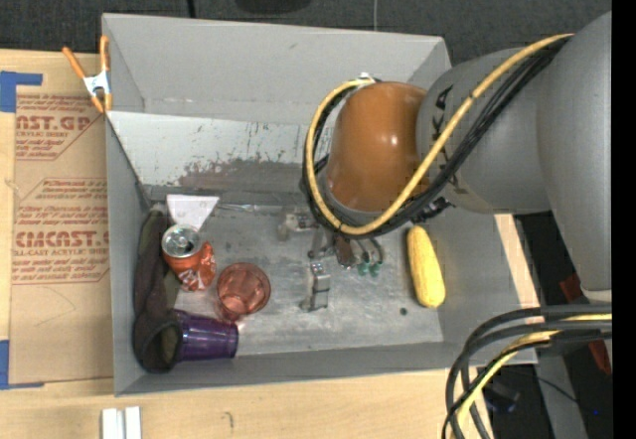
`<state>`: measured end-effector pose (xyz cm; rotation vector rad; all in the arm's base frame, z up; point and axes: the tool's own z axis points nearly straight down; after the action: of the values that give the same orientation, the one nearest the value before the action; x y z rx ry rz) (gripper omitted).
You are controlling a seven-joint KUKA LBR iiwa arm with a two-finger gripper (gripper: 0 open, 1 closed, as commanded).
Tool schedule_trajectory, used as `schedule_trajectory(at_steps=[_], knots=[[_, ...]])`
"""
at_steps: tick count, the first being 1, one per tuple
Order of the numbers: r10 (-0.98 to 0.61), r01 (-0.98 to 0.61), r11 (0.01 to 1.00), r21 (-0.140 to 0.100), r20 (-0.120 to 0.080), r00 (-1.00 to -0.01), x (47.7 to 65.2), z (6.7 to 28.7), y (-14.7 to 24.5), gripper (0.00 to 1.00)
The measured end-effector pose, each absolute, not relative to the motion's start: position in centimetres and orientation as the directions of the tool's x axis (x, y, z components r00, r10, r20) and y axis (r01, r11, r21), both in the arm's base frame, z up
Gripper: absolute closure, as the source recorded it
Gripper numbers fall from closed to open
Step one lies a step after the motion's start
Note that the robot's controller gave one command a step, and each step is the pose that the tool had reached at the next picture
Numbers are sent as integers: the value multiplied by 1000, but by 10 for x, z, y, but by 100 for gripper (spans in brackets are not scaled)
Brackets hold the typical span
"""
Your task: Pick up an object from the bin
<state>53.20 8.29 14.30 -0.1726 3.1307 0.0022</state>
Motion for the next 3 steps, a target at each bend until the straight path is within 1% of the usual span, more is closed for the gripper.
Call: schedule_trajectory(at_steps=[1, 2, 3], knots=[[-177, -177, 984, 0, -3, -984, 535, 94, 113, 0], [-330, -330, 944, 0, 2, -944, 538, 73, 135, 0], [-233, -233, 972, -3, -12, -972, 510, 71, 176, 100]])
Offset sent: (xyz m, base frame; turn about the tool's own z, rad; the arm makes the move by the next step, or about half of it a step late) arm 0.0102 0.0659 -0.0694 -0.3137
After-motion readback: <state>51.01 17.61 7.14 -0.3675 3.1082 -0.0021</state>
